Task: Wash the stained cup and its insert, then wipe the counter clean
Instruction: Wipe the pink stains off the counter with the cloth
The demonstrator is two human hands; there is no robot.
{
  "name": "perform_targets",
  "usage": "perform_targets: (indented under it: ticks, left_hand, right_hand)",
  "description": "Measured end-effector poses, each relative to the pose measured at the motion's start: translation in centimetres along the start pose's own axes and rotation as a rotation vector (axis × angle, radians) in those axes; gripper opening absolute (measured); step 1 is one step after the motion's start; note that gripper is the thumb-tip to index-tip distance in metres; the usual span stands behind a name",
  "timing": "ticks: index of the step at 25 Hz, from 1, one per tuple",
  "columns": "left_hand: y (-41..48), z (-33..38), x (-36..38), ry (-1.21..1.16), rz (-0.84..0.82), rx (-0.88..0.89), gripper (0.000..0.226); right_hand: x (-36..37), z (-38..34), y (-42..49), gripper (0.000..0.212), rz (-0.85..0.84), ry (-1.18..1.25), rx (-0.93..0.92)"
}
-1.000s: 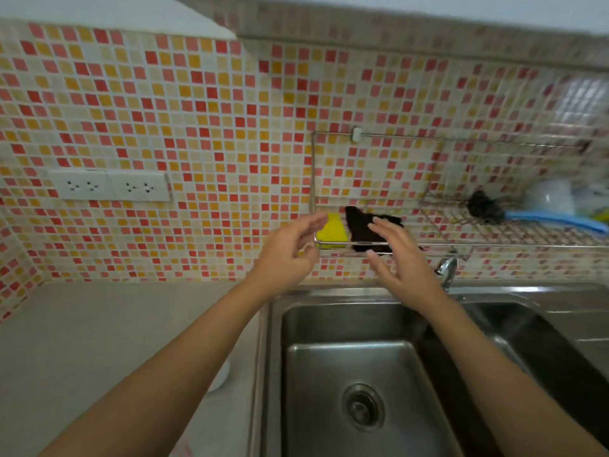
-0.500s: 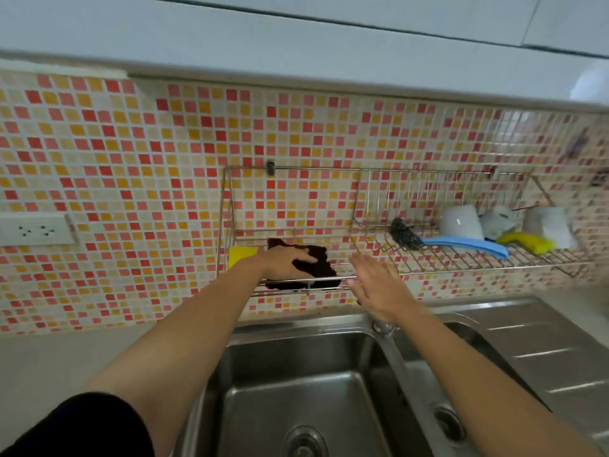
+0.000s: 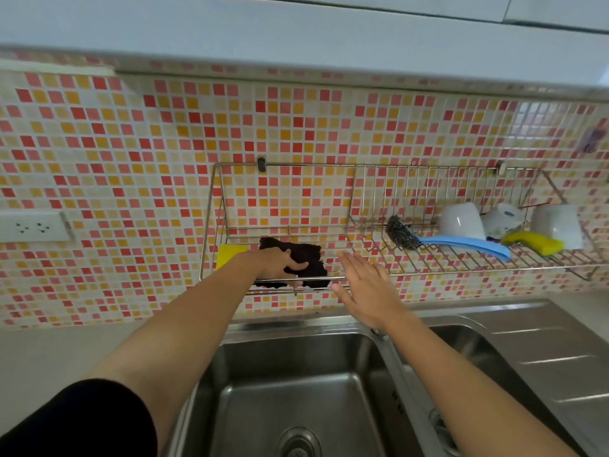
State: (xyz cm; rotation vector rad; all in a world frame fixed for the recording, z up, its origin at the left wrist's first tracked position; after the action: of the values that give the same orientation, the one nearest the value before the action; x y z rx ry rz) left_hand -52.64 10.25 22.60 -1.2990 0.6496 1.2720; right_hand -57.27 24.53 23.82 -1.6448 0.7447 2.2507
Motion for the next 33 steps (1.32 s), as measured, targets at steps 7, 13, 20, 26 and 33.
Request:
perform_targets:
  ticks: [7, 13, 20, 26, 33]
  left_hand:
    - [-0.1, 0.8, -2.5, -0.12, 0.287, 0.064, 0.029]
    - [-5.5, -5.0, -6.6, -1.665, 0.701, 0.061, 0.031]
    - [-21.6, -8.3, -1.3, -2.055, 0.812, 0.121, 0.032]
    - [-36.3, -18.4, 12.7, -1.886, 0.799, -0.348, 0.023]
    - [-38.7, -22.0, 26.7, -0.753, 0.16, -0.416, 0.06]
  right_hand:
    - [-0.3, -0.1, -0.1, 0.076, 0.029, -0.025, 0.007]
    - [-0.9, 0.0, -0.4, 0.091, 0.034, 0.008, 0.06]
    - [1.9, -13.5, -5.0, 0.069, 0.264, 0.278, -0.097]
    - [9.9, -31.7, -8.8, 0.065, -0.108, 0.386, -0.447]
    - [15.1, -41.3, -9.8, 0.059, -0.346, 0.371, -0.376]
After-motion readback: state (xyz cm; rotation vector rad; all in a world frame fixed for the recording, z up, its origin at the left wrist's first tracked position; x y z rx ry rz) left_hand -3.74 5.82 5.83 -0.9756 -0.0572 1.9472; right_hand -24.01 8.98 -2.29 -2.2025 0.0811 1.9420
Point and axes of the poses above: each hand's wrist, its own y-axis towards the middle knuckle, its own x-axis out of the palm, z = x × y, the point moved 10 cm from there along y, towards the middle knuckle, and after that the axes turned 14 degrees about -y, right-handed, at the moved point
